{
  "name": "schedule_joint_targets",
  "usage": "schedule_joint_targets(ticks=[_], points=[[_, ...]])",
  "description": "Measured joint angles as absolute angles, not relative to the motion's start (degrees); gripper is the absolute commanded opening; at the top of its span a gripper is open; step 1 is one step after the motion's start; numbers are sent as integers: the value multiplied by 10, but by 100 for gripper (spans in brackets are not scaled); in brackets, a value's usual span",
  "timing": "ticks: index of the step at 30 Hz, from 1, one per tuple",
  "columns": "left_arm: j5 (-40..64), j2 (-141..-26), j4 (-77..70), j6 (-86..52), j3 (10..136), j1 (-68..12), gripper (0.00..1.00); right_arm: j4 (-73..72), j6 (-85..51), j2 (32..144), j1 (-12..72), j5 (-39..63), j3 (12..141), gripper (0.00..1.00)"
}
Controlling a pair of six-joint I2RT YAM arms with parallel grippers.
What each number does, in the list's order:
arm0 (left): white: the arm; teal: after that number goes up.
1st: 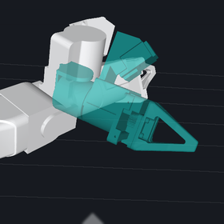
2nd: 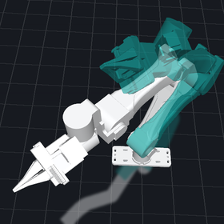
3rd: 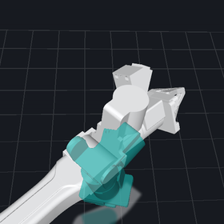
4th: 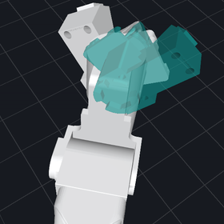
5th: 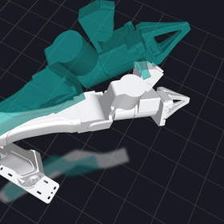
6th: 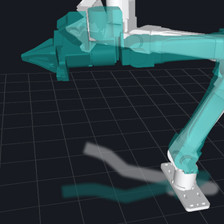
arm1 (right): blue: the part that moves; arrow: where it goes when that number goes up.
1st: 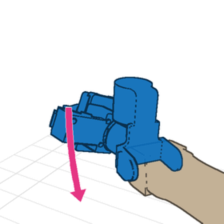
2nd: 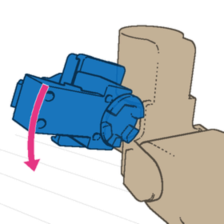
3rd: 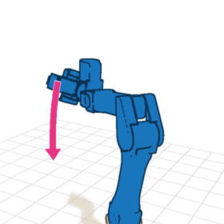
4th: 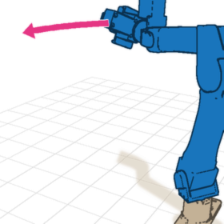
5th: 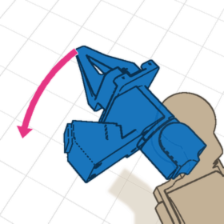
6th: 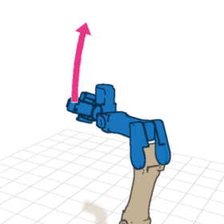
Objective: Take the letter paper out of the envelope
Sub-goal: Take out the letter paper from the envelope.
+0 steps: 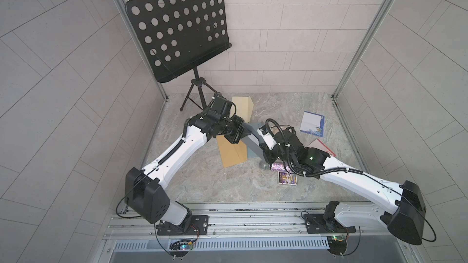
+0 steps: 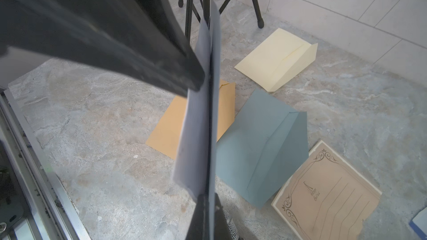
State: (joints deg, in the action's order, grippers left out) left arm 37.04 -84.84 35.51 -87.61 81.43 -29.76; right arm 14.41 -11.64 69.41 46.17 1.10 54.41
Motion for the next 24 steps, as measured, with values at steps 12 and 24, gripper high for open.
schedule_joint_targets(ticks=[12, 24], points=[[366, -819, 239, -886, 852, -272, 0, 140, -234, 699, 355, 109, 531, 0], [314, -741, 141, -885, 823, -226, 0, 20, -358, 796, 462, 253, 517, 0]])
